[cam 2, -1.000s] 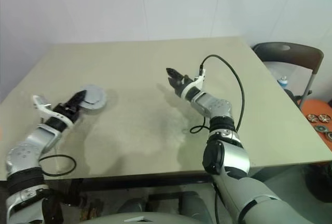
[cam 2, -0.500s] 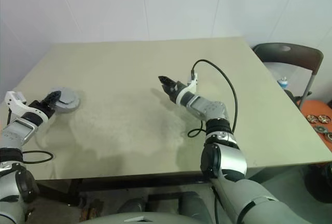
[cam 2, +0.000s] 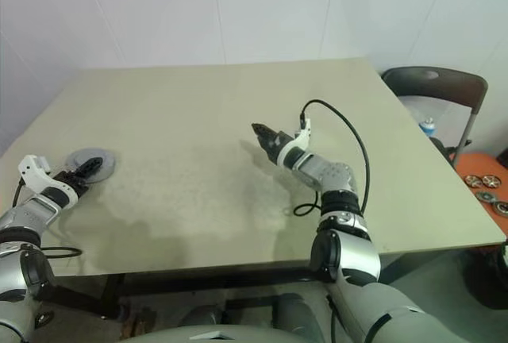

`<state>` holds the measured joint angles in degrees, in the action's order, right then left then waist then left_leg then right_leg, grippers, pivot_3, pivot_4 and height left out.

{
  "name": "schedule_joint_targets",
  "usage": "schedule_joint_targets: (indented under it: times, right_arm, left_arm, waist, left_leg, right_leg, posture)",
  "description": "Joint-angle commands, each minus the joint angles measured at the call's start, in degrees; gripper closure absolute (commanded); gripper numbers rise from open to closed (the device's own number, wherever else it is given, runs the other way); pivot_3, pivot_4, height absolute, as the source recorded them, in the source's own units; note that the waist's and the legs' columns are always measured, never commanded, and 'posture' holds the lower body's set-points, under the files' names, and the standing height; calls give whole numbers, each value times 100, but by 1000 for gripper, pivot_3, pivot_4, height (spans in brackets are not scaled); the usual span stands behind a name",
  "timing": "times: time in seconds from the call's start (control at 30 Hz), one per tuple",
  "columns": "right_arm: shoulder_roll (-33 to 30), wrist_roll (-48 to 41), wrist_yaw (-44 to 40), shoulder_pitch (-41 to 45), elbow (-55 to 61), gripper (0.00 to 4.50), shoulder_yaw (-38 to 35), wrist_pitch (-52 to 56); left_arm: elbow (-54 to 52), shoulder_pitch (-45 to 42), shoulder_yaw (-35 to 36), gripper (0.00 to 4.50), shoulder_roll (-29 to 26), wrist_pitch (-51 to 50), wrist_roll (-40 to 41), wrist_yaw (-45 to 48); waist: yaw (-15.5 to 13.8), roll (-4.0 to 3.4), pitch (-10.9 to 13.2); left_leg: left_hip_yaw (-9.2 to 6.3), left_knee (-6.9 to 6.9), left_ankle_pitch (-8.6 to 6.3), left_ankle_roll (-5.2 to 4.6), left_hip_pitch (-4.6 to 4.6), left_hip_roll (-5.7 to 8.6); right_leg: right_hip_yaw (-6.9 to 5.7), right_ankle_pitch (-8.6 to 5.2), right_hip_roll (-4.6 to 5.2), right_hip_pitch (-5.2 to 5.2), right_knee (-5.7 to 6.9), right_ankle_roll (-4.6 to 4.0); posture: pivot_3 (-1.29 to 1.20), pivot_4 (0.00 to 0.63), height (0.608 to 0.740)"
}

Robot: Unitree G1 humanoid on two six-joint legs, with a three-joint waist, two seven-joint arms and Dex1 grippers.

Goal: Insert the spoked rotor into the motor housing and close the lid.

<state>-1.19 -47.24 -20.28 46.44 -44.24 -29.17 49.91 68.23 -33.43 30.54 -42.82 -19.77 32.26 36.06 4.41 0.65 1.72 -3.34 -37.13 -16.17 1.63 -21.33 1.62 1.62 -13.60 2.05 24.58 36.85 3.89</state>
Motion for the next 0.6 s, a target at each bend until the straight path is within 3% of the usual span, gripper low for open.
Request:
schedule_joint_targets:
  times: [0.03,0.33,0.6]
  right_arm:
    - [16,67,-75,101,74,1605,116,-33]
    - [50,401,-218,62,-211,1605,331,-127]
    - [88,544,-333,26,-239,1605,438,-123]
  left_arm:
    - [76,127,300,751,-538,52,10,20]
    - [197,596,825,751,-1241,-3,163,227]
    - [-133,993,605,751,-1545,-186,-76,1069]
  waist:
    - [46,1,0]
    - [97,10,-3]
    - [90,20,-9]
  left_leg:
    - [1,0,0,0,0,0]
    - [0,3,-1,1,-5,1]
    - [-3,2,-1,1,-3,31]
  right_leg:
    - [0,0,1,1,0,0]
    - [-2,0,8,6,0,0]
    - [-17,0,47,5,12,0]
  posture:
    - [0,0,740]
    - [0,0,740]
    - [0,0,740]
